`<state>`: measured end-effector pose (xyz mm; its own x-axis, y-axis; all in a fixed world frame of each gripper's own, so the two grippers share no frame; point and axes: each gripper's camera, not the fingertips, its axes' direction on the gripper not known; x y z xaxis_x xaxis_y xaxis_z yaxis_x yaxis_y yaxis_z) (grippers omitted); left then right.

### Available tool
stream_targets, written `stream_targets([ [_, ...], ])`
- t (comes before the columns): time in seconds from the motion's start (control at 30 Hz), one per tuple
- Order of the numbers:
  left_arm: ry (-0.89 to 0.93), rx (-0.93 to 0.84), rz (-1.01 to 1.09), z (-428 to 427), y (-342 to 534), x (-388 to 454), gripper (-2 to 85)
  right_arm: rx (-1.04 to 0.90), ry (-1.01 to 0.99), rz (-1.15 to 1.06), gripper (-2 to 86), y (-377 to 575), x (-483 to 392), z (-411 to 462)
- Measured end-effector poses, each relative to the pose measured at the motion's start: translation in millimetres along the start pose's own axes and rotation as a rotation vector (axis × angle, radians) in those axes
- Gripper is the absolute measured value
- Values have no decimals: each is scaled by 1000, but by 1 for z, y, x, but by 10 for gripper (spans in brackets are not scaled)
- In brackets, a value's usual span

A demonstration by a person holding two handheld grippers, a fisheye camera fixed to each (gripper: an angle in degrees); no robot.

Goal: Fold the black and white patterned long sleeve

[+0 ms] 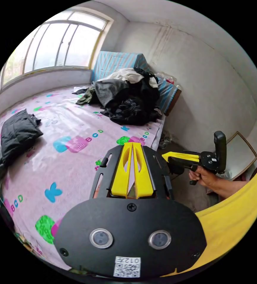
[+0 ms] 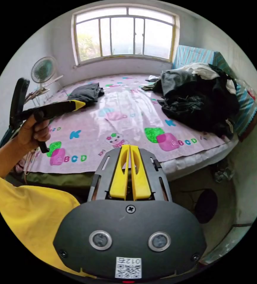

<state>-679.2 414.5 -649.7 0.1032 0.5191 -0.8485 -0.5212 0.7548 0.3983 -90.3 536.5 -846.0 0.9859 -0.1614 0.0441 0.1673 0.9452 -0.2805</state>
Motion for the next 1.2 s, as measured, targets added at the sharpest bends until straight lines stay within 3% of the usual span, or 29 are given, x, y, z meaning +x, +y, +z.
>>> stream_targets([
  [0.23, -90, -145, 102, 159, -78, -12, 3, -124, -79, 85, -1, -97, 139, 38],
  [0.53, -440, -197, 240, 371, -188, 7, 16, -193, -300, 70, 0, -201, 347, 120],
  [0.77, -690, -311, 344, 553, -273, 36, 79, -239, -442, -3, 2, -280, 507, 159],
  [0.97, -852, -354, 469, 678, -321, 47, 105, -235, -513, 10, 3, -329, 588, 185],
  [1.2, -930, -442, 477, 805, -365, 11, 128, -243, -545, 3, 3, -372, 633, 212],
])
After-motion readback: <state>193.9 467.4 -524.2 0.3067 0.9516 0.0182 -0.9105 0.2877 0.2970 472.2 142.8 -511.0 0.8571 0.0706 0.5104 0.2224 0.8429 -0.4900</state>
